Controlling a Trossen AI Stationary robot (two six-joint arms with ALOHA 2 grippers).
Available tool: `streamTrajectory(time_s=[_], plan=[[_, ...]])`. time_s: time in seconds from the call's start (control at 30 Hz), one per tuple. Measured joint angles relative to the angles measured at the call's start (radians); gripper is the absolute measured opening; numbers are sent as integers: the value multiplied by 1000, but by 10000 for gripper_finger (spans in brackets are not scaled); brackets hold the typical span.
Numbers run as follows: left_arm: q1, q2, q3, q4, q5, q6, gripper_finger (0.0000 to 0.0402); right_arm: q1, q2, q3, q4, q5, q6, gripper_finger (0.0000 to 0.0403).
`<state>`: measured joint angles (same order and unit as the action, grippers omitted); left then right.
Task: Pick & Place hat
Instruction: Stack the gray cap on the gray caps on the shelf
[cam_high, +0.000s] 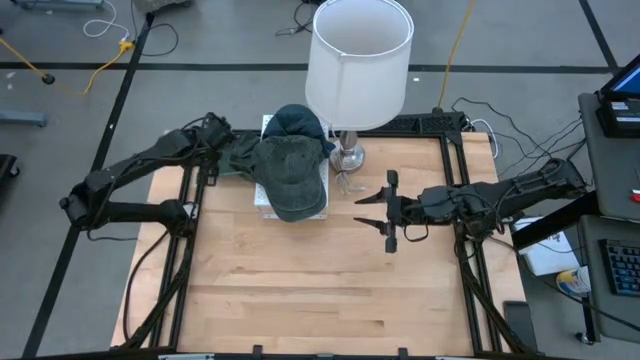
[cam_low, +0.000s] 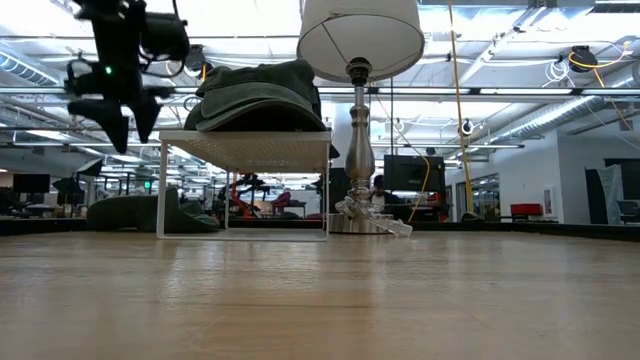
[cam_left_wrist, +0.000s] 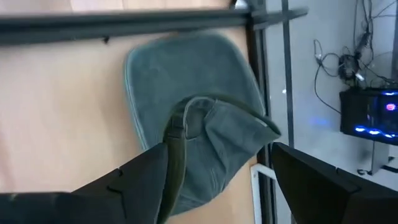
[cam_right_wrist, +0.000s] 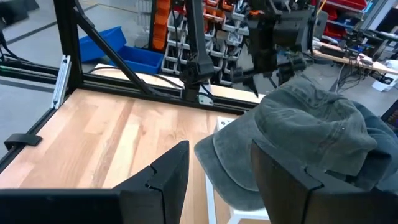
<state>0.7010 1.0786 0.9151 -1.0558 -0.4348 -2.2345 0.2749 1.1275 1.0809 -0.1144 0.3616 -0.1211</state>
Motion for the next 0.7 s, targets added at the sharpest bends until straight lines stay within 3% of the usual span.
streamTrajectory(time_s=[0.43,0.7], plan=[[0,22,-205,162,102,-31,300,0,0,0,-39,1,7,164],[21,22,-318,286,107,-30,305,0,0,0,-52,2,8,164]])
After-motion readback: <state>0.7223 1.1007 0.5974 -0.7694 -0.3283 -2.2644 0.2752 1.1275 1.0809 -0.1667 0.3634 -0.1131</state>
